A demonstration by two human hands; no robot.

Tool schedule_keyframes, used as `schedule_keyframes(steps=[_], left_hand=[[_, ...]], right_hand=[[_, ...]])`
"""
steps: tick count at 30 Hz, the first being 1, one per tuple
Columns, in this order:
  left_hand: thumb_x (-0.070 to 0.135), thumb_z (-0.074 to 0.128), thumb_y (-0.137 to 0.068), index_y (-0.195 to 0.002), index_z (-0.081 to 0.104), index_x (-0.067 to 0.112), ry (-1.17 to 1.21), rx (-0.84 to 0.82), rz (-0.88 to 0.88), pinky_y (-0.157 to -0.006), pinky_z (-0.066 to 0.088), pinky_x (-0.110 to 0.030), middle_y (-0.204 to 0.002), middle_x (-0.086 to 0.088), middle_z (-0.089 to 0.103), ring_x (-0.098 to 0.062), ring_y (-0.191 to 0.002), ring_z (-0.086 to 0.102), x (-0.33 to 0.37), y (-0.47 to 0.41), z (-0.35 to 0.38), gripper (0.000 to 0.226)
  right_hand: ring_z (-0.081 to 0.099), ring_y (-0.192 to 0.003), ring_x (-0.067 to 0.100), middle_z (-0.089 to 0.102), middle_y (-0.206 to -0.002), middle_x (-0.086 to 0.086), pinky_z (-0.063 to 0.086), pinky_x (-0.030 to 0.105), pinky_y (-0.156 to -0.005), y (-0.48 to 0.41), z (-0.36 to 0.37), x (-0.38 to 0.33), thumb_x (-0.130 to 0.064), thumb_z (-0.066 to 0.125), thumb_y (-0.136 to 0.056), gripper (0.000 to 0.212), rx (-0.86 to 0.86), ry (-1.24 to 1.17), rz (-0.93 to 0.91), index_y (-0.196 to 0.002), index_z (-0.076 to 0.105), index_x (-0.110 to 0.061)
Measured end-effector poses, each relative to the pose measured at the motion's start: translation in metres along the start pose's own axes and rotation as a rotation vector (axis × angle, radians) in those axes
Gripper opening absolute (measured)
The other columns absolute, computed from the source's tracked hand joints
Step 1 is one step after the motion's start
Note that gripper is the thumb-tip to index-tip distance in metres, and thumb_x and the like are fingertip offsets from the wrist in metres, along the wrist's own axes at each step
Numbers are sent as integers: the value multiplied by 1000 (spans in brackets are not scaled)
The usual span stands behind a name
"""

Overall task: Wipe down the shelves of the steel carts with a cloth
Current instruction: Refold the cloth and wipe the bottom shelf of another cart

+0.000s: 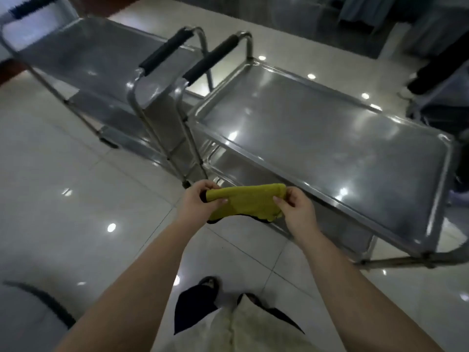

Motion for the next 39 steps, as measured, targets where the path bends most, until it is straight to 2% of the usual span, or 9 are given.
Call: schedule_keyframes(steps=[5, 9, 12, 15, 19, 27, 31, 34, 39], left_hand=[[8, 79, -77, -82, 63, 28, -19, -288, 63, -68, 51, -27, -82, 7, 64, -7, -77, 60, -12, -40, 62, 27], [11, 76, -81, -92, 65, 22, -103, -494, 109, -68, 44, -11, -89, 12, 62, 3, -81, 56, -32, -49, 119, 19], [17, 77, -80, -94, 66, 25, -171, -586, 96, -76, 50, -26, -92, 9, 64, -8, -88, 60, -71, -43, 168, 19], [17, 76, -80, -89, 63, 25, -204, -625, 73, -74, 51, -33, -88, 3, 65, -19, -86, 62, -124, -38, 221, 18], [17, 75, -82, -91, 60, 18, -202, -650, 50, -65, 44, -19, -83, 5, 60, -13, -78, 57, -214, -46, 321, 17], [11, 80, -76, -77, 56, 18, -186, -875, 84, -63, 42, -18, -73, 6, 55, -10, -70, 51, -382, -74, 545, 24], [16, 82, -73, -73, 58, 24, -203, -876, 250, -62, 45, -22, -70, 10, 59, -6, -64, 54, -415, -110, 623, 26], [26, 83, -73, -72, 56, 25, -298, -830, 517, -63, 46, -28, -70, 10, 61, -14, -69, 59, -414, -129, 656, 26], [39, 63, -82, -90, 72, 25, -421, -677, 850, -82, 50, -37, -92, 4, 69, -22, -92, 63, -391, -152, 682, 18]], right_hand=[[63, -82, 13, 67, -90, -1, 54, 21, -70, 22, -24, 55, -3, 65, -90, 23, 282, -53, 126, -87, 59, -26], [60, -83, 18, 64, -92, 6, 50, 29, -75, 63, -34, 118, -5, 62, -91, 21, 532, -83, 265, -86, 57, -25], [56, -82, 17, 60, -88, 2, 46, 29, -74, 83, -41, 166, -11, 57, -96, 16, 674, -77, 329, -88, 53, -25], [55, -82, 8, 58, -89, -6, 44, 19, -67, 82, -54, 224, -16, 51, -99, 5, 731, -66, 362, -102, 52, -20], [51, -78, -1, 55, -86, -10, 39, 5, -58, 50, -87, 323, -17, 50, -100, 4, 745, 37, 358, -103, 51, -19], [50, -89, 17, 55, -96, 0, 30, 20, -67, -35, -178, 534, -15, 50, -100, 19, 800, 317, 272, -116, 57, -7], [49, -90, 18, 55, -98, 2, 30, 18, -68, -82, -208, 599, -14, 49, -100, 20, 848, 401, 163, -116, 57, -6], [47, -89, 16, 54, -96, 0, 28, 18, -69, -119, -224, 619, -16, 47, -101, 19, 813, 500, 96, -114, 57, -8], [50, -110, 36, 57, -115, 18, 37, 38, -84, -200, -265, 596, -20, 43, -101, 29, 759, 930, 63, -123, 58, -11]])
Point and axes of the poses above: each hand's wrist, its own y-axis away from the middle knuckle, its own z-axis out of the palm, x = y × z, the point moved 10 cm from there along -y, towards the middle knuckle
